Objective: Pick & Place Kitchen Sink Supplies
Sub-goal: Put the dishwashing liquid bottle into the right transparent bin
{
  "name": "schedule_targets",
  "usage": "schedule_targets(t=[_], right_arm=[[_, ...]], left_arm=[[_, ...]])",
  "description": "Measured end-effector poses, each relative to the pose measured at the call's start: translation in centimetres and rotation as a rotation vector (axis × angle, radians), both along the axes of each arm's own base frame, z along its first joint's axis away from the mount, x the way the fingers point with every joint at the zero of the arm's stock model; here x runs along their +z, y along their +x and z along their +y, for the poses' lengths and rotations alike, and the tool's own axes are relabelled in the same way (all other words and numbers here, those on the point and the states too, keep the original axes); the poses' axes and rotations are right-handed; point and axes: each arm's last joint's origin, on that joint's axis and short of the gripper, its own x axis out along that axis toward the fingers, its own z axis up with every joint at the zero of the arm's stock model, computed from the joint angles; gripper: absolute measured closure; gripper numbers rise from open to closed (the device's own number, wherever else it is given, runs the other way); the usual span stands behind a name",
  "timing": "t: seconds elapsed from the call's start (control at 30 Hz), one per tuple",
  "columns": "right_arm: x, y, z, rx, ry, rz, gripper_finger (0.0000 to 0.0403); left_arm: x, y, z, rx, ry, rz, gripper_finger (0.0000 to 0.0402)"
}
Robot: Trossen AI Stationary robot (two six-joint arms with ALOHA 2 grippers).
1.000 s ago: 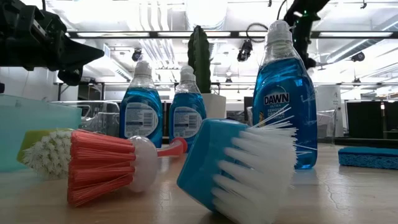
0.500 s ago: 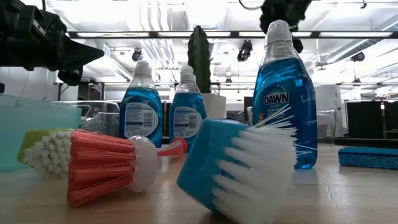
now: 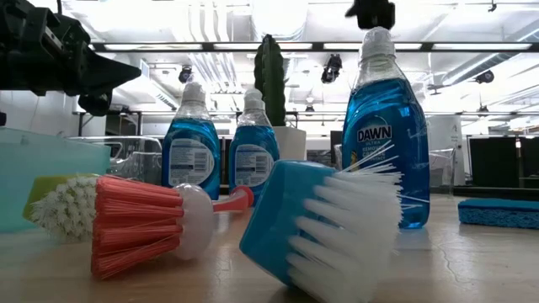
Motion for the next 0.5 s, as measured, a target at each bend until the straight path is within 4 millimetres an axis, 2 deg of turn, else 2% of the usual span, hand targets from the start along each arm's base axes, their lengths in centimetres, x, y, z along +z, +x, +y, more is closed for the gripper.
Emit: schedule_targets(t=[0.27, 0.5], right_arm=[[-0.8, 1.4, 5.6, 0.020, 0.030, 0.070, 0.0082], [-3.0, 3.2, 9.1, -0.016, 0.028, 0.187, 0.0070]], left_arm=[[0.0, 0.0, 0.0, 0.000, 0.000, 0.000, 0.0401], [0.0, 0.0, 0.0, 0.000, 0.000, 0.000, 0.0401]])
